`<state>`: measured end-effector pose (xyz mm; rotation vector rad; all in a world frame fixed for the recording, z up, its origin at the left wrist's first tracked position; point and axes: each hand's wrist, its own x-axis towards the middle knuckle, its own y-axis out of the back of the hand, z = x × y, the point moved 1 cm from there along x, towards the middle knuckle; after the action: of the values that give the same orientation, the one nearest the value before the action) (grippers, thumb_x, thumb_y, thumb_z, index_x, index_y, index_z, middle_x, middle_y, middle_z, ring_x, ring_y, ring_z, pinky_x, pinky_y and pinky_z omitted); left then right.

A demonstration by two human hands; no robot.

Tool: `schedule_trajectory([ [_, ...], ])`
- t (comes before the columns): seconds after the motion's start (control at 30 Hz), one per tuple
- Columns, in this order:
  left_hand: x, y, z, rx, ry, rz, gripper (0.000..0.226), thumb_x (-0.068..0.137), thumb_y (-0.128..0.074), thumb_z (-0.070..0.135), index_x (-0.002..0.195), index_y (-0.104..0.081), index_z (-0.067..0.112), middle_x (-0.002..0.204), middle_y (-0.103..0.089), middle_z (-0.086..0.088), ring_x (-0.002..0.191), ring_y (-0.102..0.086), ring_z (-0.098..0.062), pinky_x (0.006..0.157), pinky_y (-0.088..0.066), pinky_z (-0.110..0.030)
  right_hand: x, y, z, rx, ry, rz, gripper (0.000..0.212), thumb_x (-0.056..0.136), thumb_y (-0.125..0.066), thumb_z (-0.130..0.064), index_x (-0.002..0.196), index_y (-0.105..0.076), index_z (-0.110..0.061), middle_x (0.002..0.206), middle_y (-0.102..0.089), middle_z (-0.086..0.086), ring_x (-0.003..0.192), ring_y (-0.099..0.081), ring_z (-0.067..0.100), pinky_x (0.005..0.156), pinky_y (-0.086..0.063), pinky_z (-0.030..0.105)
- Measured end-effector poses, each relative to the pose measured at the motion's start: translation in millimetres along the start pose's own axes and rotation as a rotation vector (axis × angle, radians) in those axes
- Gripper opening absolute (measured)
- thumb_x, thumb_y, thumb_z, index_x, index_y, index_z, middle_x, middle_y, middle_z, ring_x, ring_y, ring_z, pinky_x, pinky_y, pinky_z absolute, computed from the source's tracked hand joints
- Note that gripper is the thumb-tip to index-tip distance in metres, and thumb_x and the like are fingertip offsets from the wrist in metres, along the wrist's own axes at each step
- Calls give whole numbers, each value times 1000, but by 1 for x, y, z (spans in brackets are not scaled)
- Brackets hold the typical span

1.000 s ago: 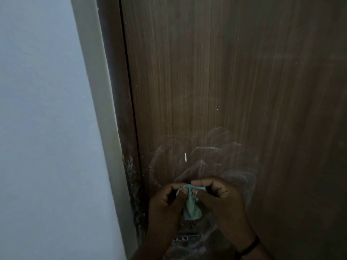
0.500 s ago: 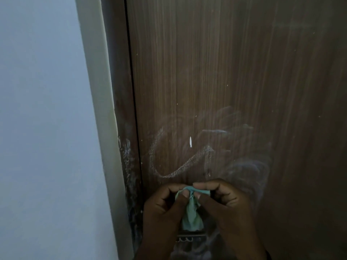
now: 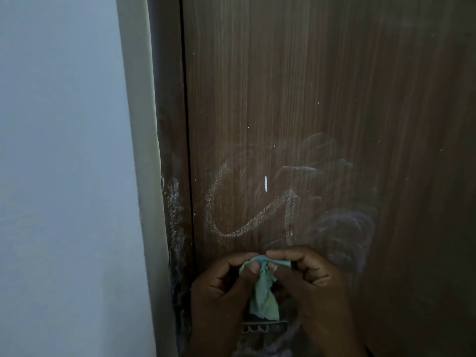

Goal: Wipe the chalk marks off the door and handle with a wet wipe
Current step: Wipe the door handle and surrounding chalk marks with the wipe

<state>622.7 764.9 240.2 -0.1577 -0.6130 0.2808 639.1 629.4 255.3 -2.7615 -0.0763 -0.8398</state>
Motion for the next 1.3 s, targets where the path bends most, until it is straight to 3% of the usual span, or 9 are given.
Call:
schedule_trajectory([
  [0.17, 3, 0, 12, 41, 36, 28, 18, 71, -72, 22, 83, -80, 33, 82, -78, 1, 75, -74, -10, 61, -55, -16, 2, -5, -8, 43, -49, 6, 19, 72, -70, -4, 79, -79, -19, 78, -75, 13, 63, -72, 24, 50, -55, 27],
  [0.3, 5, -12, 26, 33, 6, 28, 16, 72, -72, 25, 85, -80, 31, 81, -78, -1, 76, -75, -16, 62, -57, -21, 11, 6, -17, -24, 28, -27, 41, 82, -63, 16, 79, -79, -22, 86, -77, 5, 77, -74, 15, 63, -56, 19],
  [0.43, 0, -28, 25, 44, -34, 52, 26, 85, -69, 10, 89, -79, 34, 84, -78, 2, 78, -75, -12, 64, -56, -17, 10, 19, -23, -60, 54, -129, 44, 87, -57, 13, 89, -79, -26, 102, -76, -3, 99, -71, 11, 79, -54, 16],
  [0.5, -3, -34, 25, 80, -44, 67, 36, 88, -67, 3, 90, -79, 37, 86, -78, 5, 79, -74, -10, 65, -55, -16, 6, 22, -24, -20, 21, -165, 37, 88, -63, 5, 97, -77, -27, 106, -75, -4, 101, -70, 12, 81, -55, 18],
  [0.7, 0, -32, 17, 218, -129, 71, 27, 89, -68, 2, 97, -75, 27, 89, -77, 12, 82, -73, -5, 67, -55, -14, 8, 23, -15, -86, 40, -160, 34, 86, -69, 1, 109, -69, -25, 110, -73, -8, 104, -69, 12, 88, -58, 32],
  [0.9, -16, -9, -3, 197, -179, 58, 28, 89, -68, 0, 96, -73, 26, 90, -77, 12, 82, -73, -5, 68, -55, -14, -12, 15, 14, -79, 101, -89, 31, 85, -70, 2, 104, -68, -23, 104, -75, -1, 98, -71, 16, 83, -59, 33],
  [1.07, -33, 10, -2, 243, -230, 82, 25, 87, -72, 6, 92, -74, 31, 85, -76, 15, 79, -72, -1, 67, -54, -12, -39, 4, 15, -92, 210, -52, 28, 84, -70, 6, 88, -74, -22, 91, -76, -1, 85, -73, 16, 71, -59, 24],
  [1.17, -44, 18, 0, 247, -237, 124, 15, 85, -75, 7, 91, -75, 22, 79, -75, 10, 72, -72, -4, 64, -57, -19, -54, 0, 12, -56, 222, -53, 34, 86, -68, 6, 87, -76, -27, 93, -76, 0, 86, -74, 19, 70, -60, 27],
  [1.3, -61, 26, 5, 242, -195, 121, 12, 86, -73, 7, 93, -76, 16, 79, -76, 3, 71, -73, -10, 61, -59, -25, -75, -8, 9, 16, 148, -76, 29, 88, -63, 9, 90, -76, -18, 93, -77, 3, 86, -74, 22, 64, -60, 28],
])
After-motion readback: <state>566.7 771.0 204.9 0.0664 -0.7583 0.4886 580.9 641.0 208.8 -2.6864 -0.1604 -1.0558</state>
